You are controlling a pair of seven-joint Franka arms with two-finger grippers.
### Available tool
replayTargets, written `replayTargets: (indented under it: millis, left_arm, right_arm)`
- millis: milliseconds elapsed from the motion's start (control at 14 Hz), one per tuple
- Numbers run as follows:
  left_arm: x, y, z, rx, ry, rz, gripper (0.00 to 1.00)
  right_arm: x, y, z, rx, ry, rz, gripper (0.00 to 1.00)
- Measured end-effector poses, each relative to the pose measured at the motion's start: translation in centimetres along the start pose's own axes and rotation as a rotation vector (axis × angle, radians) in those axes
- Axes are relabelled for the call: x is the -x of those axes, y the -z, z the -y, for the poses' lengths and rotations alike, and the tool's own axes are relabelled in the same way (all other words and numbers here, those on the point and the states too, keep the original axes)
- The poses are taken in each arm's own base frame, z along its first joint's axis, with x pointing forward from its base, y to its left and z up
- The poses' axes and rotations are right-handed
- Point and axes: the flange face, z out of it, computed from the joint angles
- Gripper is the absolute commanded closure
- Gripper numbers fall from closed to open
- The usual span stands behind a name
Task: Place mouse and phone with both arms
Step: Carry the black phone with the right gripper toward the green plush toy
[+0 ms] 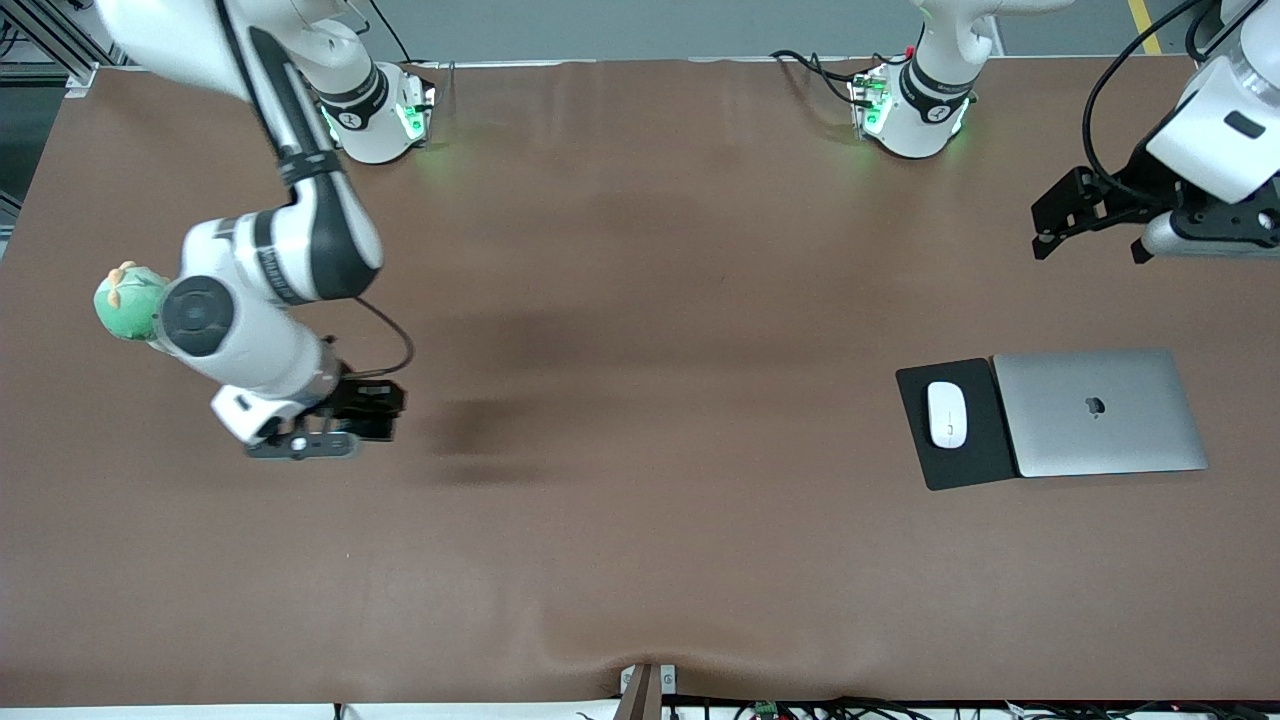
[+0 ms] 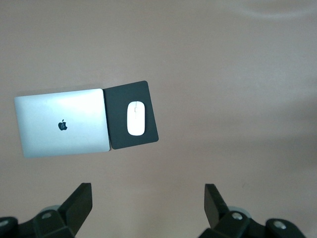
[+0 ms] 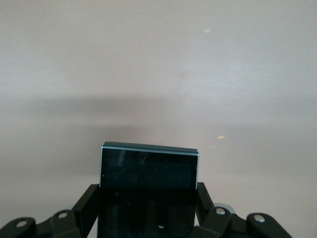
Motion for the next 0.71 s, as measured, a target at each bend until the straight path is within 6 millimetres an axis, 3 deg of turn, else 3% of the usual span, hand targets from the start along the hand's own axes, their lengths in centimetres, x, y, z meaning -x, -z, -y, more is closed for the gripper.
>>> replayTargets:
  millis: [143, 429, 714]
  left_arm:
    - [0.1, 0.1, 0.1, 0.02, 0.004, 0.003, 0.0]
    - [0.1, -0.6, 0.3, 0.025, -0.014, 0.021, 0.0]
    - [1.1, -2.3, 0.0, 0.043, -0.023, 0.05, 0.0]
  right_arm:
    - [0.4, -0.9, -5.3, -0.002, 0.026, 0.013, 1.0]
    - [2.2, -2.9, -12.8, -0.01, 0.086, 0.035, 1.0]
    - [6.0, -7.1, -21.2, -0.008, 0.129, 0.024, 1.0]
